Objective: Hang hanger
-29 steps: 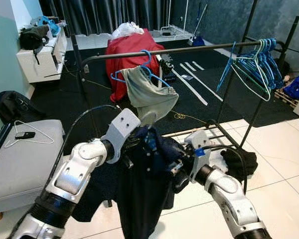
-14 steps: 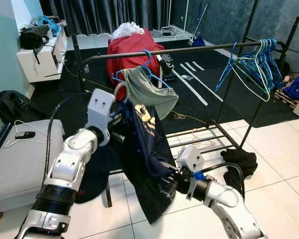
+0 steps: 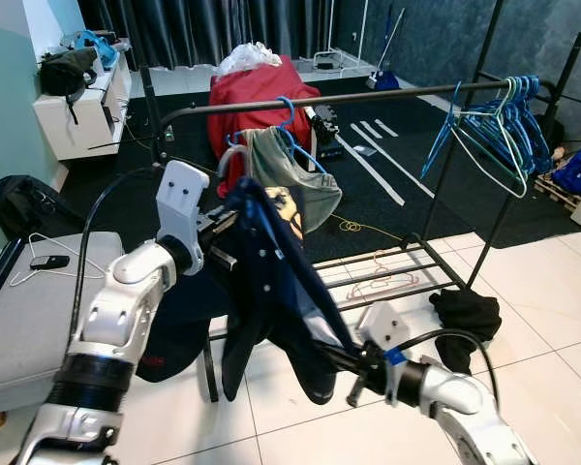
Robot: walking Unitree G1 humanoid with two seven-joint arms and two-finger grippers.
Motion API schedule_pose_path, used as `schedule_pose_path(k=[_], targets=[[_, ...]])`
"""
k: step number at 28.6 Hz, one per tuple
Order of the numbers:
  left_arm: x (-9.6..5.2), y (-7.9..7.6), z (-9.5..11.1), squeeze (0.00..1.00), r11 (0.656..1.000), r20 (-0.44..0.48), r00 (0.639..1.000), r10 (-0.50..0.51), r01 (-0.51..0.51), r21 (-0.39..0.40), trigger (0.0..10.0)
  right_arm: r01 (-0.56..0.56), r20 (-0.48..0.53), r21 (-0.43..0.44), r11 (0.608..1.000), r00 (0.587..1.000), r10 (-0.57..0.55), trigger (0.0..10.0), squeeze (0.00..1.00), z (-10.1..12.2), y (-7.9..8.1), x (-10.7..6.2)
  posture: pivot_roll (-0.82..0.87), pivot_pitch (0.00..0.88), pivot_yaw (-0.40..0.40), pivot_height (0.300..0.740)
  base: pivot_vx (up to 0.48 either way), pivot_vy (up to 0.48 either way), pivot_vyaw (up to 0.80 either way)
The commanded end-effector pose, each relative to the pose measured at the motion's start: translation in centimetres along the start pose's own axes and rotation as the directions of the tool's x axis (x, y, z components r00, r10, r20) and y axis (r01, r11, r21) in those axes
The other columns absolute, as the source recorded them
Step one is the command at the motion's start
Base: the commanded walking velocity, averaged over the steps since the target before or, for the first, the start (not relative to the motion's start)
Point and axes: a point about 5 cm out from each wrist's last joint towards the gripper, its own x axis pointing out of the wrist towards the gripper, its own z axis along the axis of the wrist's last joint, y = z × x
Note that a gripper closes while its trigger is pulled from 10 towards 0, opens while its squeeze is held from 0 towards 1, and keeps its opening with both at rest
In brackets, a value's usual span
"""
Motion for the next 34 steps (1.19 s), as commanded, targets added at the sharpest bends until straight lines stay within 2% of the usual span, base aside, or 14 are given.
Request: schedule_pose_path(k=[1, 2, 4, 5, 6, 9, 10, 21, 24, 25, 29, 30, 33, 34], targets=[[-0.3, 0.0, 0.8, 0.0, 0.999, 0.043, 0.999, -0.024, 0.023, 0.024, 0.0, 0.001, 0.012, -0.009, 1.0, 1.0, -0.001, 0.0, 0.0, 0.2, -0.1, 0.1, -0.11, 0.049, 0.021, 0.74, 0.0, 0.0, 0.0], [-0.4, -0.2, 0.8, 0.0, 0.998, 0.051, 0.997, -0.059, 0.058, 0.032, 0.0, -0.014, 0.021, 0.006, 1.0, 1.0, 0.014, 2.6, 0.0, 0.2, 0.1, 0.1, -0.11, 0.042, 0.015, 0.74, 0.0, 0.0, 0.0], [-0.4, -0.2, 0.8, 0.0, 0.998, 0.051, 0.997, -0.059, 0.058, 0.032, 0.0, -0.014, 0.021, 0.006, 1.0, 1.0, 0.014, 2.6, 0.0, 0.2, 0.1, 0.1, -0.11, 0.042, 0.015, 0.74, 0.0, 0.0, 0.0], [-0.6, -0.2, 0.9, 0.0, 0.996, 0.057, 0.995, -0.085, 0.083, 0.039, 0.0, -0.026, 0.027, 0.016, 1.0, 0.999, 0.026, 5.1, 1.0, 0.2, 0.2, 0.0, -0.11, 0.042, 0.015, 0.74, 0.0, 0.0, 0.0], [-0.8, -0.3, 0.9, 0.0, 0.993, 0.059, 0.992, -0.115, 0.113, 0.043, 0.0, -0.041, 0.031, 0.025, 0.999, 0.999, 0.04, 10.0, 1.0, 0.2, 0.5, 0.1, -0.11, 0.04, 0.016, 0.74, 0.0, 0.0, 0.0], [-0.9, -0.4, 0.9, 0.0, 0.99, 0.056, 0.989, -0.138, 0.135, 0.05, 0.0, -0.044, 0.033, 0.029, 0.999, 0.999, 0.043, 10.0, 1.0, 0.2, 0.7, 0.2, -0.11, 0.04, 0.016, 0.74, 0.0, 0.0, 0.0], [-1.0, -0.3, 0.7, 0.0, 0.987, 0.037, 0.988, -0.149, 0.146, 0.059, 0.0, -0.03, 0.026, 0.024, 0.999, 0.999, 0.029, 10.0, 0.0, 0.1, 0.5, 0.2, -0.11, 0.04, 0.016, 0.74, 0.0, 0.0, 0.0], [-1.9, 1.5, -0.3, 0.0, 0.982, -0.089, 0.987, -0.132, 0.142, 0.125, 0.0, 0.158, 0.044, -0.019, 0.987, 0.987, -0.157, 10.0, 0.0, 0.8, -3.0, -1.2, -0.11, 0.051, 0.018, 0.74, 0.0, 0.0, 0.0], [-2.1, 2.5, -0.3, 0.0, 0.986, -0.096, 0.993, -0.063, 0.076, 0.146, 0.0, 0.22, -0.125, 0.028, 0.975, 0.969, -0.215, 10.0, 0.0, -1.8, -3.5, -2.2, -0.1, 0.055, 0.012, 0.74, 0.0, 0.0, 0.0], [-2.2, 3.1, -0.1, 0.0, 0.988, -0.091, 0.996, -0.02, 0.034, 0.154, 0.0, 0.296, -0.182, 0.096, 0.95, 0.944, -0.276, 10.0, 1.0, -3.1, -3.8, -2.9, -0.1, 0.055, 0.012, 0.74, 0.0, 0.0, 0.0], [-2.4, 3.9, 0.2, 0.0, 0.988, -0.078, 0.997, 0.023, -0.011, 0.157, 0.0, 0.389, -0.261, 0.118, 0.914, 0.9, -0.349, 10.0, 1.0, -4.6, -4.0, -3.9, -0.1, 0.058, 0.016, 0.74, 0.0, 0.0, 0.0], [-2.5, 4.1, 0.4, 0.0, 0.988, -0.067, 0.997, 0.028, -0.018, 0.151, 0.0, 0.41, -0.262, 0.102, 0.907, 0.89, -0.373, 10.0, 0.0, -4.8, -4.1, -4.2, -0.1, 0.059, 0.018, 0.74, 0.0, 0.0, 0.0], [-2.5, 4.3, 0.5, 0.0, 0.989, -0.06, 0.998, 0.029, -0.02, 0.148, 0.0, 0.42, -0.26, 0.085, 0.904, 0.885, -0.386, 10.0, 0.0, -5.0, -4.1, -4.4, -0.1, 0.059, 0.018, 0.74, 0.0, 0.0, 0.0], [-2.5, 3.7, 0.7, 0.0, 0.989, -0.056, 0.998, -0.031, 0.038, 0.141, 0.0, 0.399, -0.147, 0.089, 0.913, 0.911, -0.384, 10.0, 0.0, -3.5, -4.2, -3.8, -0.11, 0.06, 0.024, 0.74, 0.0, 0.0, 0.0]])
